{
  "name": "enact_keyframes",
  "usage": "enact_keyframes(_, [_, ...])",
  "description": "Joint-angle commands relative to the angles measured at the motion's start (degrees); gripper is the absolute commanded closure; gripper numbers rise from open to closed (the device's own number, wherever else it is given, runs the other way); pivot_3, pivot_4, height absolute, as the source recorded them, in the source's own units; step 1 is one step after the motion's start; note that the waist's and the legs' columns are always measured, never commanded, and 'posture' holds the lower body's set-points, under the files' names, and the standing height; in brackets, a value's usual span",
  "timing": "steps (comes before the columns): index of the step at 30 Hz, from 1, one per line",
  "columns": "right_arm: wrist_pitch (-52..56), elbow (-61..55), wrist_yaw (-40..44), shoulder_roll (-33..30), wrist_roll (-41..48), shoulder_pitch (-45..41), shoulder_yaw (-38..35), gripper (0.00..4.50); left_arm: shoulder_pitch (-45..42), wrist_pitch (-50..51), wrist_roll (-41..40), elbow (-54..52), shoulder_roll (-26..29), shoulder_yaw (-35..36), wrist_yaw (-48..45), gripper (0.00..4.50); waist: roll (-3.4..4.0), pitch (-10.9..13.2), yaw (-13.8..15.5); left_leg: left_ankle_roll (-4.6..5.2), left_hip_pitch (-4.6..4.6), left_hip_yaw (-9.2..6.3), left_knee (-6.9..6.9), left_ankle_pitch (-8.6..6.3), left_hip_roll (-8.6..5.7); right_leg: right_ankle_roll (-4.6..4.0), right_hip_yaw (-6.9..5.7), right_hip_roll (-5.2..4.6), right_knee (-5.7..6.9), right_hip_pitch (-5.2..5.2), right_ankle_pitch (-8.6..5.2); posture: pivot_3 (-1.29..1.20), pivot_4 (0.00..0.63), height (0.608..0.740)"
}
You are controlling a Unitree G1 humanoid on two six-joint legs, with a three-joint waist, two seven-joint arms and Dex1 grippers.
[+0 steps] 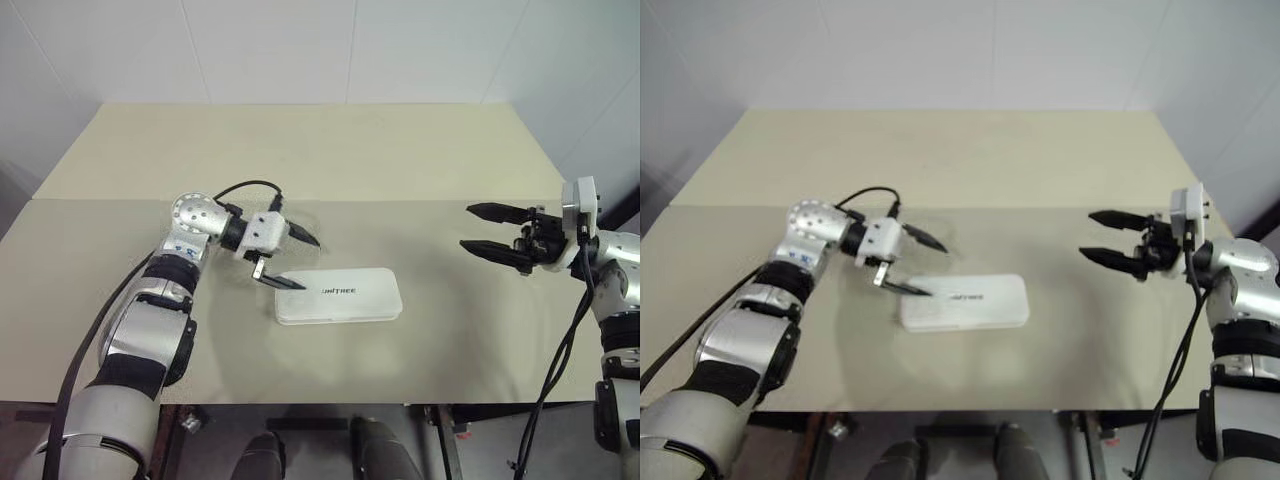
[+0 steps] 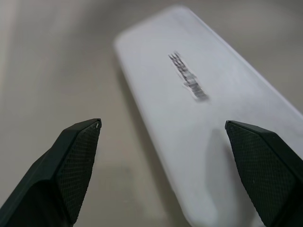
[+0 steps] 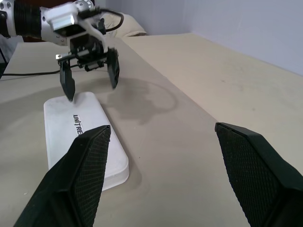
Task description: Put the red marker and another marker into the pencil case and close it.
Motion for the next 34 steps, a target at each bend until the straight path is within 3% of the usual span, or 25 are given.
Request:
enact_keyframes(1, [-0.8,0.4,4.2,0.1,-0.2,-2.2,-1.7,0.0,1.6,7.3,-5.5,-8.1,1.3,4.7,0.2,0.02,0.01,0.0,0.0,0.0,0.0,0.0,0.0,0.0,0.0,0.0,0.0,0.0,-0.01,0.0,0.0,0.0,0.15,0.74])
enact_keyframes(5, [-0.9,1.5,4.2,0.5,-1.0,-3.7,-1.1,0.0,9.0,20.5,-9.5,-21.7,4.9,7.9,2.2,0.02,0.02,0.0,-0.3,0.0,0.02,-0.01,-0.05,0.0,0.02,-0.01,0.0,0.0,0.0,0.0,-0.02,0.0,0.15,0.74])
enact_keyframes(12, [-1.2,3.7,4.2,1.0,-2.2,-6.0,0.3,0.0,25.2,30.4,-19.1,-41.6,12.0,14.3,0.4,0.02,0.05,0.0,-1.0,-0.01,0.04,-0.03,-0.05,0.0,0.05,-0.13,-0.02,-0.01,0.19,-0.08,-0.13,0.0,0.15,0.74])
enact_keyframes(19, [-1.7,7.1,4.2,1.8,-3.3,-9.4,2.2,0.0,34.2,35.3,-23.6,-50.8,15.8,19.4,3.1,0.02,0.05,0.0,-1.1,-0.05,0.12,-0.02,-0.02,0.03,0.04,-0.16,-0.02,-0.01,0.2,-0.02,-0.12,0.0,0.15,0.74])
enact_keyframes(25, [-3.1,10.9,4.2,2.9,-4.8,-12.7,2.7,0.0,38.2,37.2,-26.0,-55.9,15.8,22.7,7.4,0.02,0.06,0.0,-1.2,-0.05,0.11,-0.02,-0.08,0.02,0.05,-0.18,-0.02,-0.02,0.15,-0.03,-0.14,0.0,0.15,0.74])
enact_keyframes(34, [-3.0,9.1,4.2,4.2,-3.0,-12.3,4.1,0.0,47.3,45.6,-31.9,-66.1,19.0,29.4,12.6,0.02,0.07,0.0,-1.6,-0.09,0.11,0.01,-0.13,-0.01,0.09,-0.25,-0.03,-0.01,0.14,-0.06,-0.18,0.0,0.15,0.74])
